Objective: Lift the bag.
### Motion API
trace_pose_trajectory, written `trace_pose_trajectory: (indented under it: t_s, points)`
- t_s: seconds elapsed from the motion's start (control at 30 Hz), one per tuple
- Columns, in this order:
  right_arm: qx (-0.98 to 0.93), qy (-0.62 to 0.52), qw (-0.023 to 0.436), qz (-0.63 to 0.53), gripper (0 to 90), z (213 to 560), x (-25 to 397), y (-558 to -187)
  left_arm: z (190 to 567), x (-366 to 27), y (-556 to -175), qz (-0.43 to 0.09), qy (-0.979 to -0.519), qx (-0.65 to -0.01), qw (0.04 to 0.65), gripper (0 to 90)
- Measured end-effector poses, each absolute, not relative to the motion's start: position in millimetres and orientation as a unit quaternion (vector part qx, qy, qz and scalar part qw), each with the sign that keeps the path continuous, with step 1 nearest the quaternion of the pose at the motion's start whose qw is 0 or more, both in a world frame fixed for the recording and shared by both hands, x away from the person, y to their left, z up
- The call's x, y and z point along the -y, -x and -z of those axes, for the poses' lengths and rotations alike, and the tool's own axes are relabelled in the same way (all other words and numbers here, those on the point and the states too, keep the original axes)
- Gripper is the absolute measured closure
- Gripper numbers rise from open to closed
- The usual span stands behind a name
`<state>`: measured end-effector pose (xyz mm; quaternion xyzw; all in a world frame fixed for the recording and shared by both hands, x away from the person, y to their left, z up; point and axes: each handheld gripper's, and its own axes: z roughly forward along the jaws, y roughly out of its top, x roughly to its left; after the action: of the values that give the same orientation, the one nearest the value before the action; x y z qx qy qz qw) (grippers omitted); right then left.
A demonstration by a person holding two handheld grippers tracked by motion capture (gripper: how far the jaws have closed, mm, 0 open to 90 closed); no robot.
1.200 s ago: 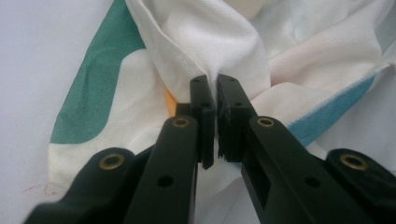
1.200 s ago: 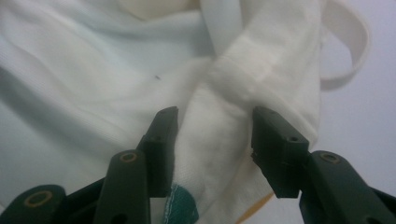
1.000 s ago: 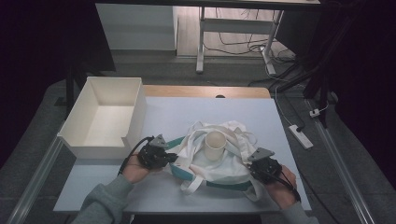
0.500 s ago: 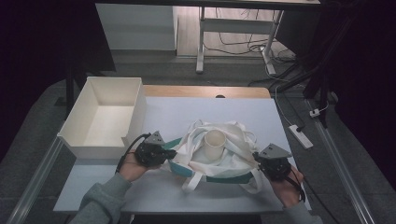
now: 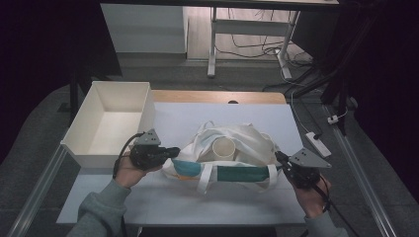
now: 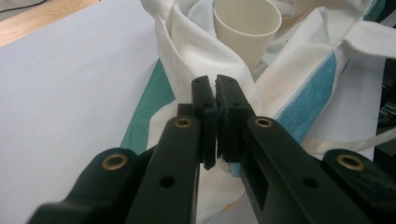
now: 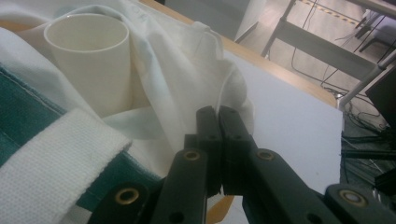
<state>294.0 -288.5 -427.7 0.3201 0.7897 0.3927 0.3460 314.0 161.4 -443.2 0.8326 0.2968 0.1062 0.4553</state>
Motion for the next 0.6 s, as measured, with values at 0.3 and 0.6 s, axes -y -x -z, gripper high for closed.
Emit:
trace_pose_trajectory:
  t_s: [0.3, 0.6]
  points:
    - [-0.779, -0.308, 0.365, -0.405, 88.3, 418, 287, -292, 438, -166, -313, -0.112, -0.825, -0.298, 0.467, 87.7]
    - [-0.777, -0.307, 0.368, -0.409, 88.2, 414, 285, -293, 434, -169, -313, -0.120, -0.821, -0.298, 0.473, 87.9]
